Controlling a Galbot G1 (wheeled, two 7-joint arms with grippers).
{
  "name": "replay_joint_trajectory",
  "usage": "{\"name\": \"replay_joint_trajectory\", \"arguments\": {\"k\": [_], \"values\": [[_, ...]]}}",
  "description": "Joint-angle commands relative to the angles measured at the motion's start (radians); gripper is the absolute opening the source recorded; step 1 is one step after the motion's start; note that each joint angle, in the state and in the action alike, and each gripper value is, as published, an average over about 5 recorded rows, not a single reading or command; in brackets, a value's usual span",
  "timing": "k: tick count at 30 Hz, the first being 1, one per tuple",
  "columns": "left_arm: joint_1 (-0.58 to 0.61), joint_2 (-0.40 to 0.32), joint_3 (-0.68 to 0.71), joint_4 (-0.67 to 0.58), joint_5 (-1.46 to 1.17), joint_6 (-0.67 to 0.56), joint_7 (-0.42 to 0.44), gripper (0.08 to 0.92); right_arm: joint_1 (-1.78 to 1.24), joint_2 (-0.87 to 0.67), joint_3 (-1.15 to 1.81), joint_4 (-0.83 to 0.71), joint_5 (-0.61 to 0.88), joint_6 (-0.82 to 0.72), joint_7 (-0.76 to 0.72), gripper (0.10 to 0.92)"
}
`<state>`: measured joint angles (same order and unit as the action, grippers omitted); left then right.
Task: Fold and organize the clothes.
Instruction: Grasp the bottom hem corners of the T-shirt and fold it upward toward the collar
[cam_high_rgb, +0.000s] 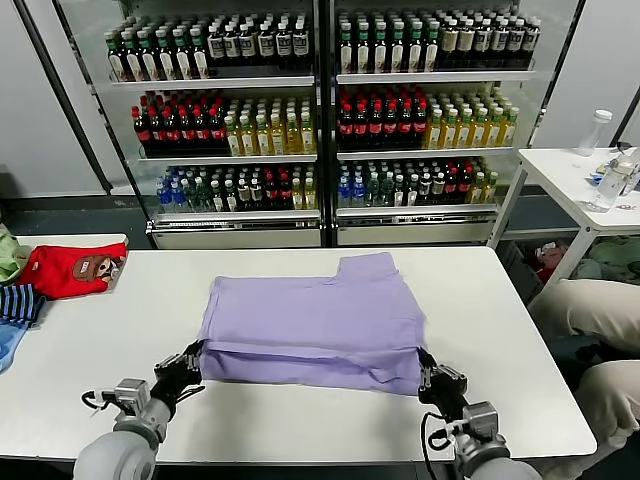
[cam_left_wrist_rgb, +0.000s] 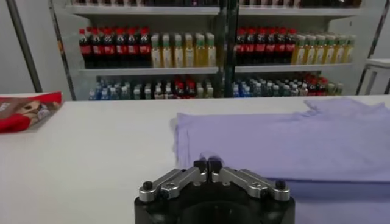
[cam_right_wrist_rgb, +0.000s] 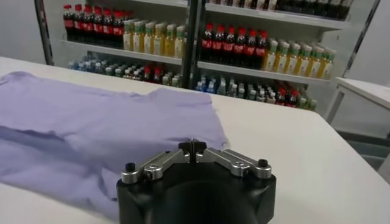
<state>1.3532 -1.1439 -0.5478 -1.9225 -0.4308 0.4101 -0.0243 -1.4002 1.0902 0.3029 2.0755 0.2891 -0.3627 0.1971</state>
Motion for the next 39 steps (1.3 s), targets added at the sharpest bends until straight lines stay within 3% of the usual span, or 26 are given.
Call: {"name": "replay_joint_trajectory", "arguments": {"k": [1,6,12,18,24,27,30,39], "values": [[-0.07,-0.006,0.016,0.075,0.033,0.003,0.021,0.137,0.064,0.033,-0.035,-0.086,-0.034,-0.009,0.003,0.183],[-0.089,0.003,0.017,0.133,0.064,0.011,0.009,0.279,0.003,0.009,0.037,-0.001,-0.018,-0.013,0.005,0.31],[0.0,0.076,-0.044,0.008,0.004,0.032,-0.025,0.452,-0.203,0.005,0.089,0.135,-0.023,0.0,0.01,0.491],[0.135,0.085,-0.055,-0.159,-0.153,0.068,-0.117,0.625,-0.237,0.039,0.065,0.096,-0.029,0.003,0.028,0.664],[0.132,0.054,-0.009,-0.121,-0.168,0.089,-0.122,0.786,-0.193,0.048,0.053,0.038,0.037,-0.03,0.059,0.806],[0.118,0.052,-0.002,-0.08,-0.166,0.097,-0.12,0.817,-0.17,0.054,0.042,0.022,0.079,-0.044,0.063,0.779],[0.095,0.05,-0.001,-0.039,-0.163,0.096,-0.114,0.791,-0.161,0.056,0.032,0.019,0.088,-0.052,0.063,0.696],[0.084,0.045,0.001,-0.009,-0.161,0.094,-0.102,0.542,-0.142,0.055,0.025,0.01,0.1,-0.049,0.061,0.437]]}}
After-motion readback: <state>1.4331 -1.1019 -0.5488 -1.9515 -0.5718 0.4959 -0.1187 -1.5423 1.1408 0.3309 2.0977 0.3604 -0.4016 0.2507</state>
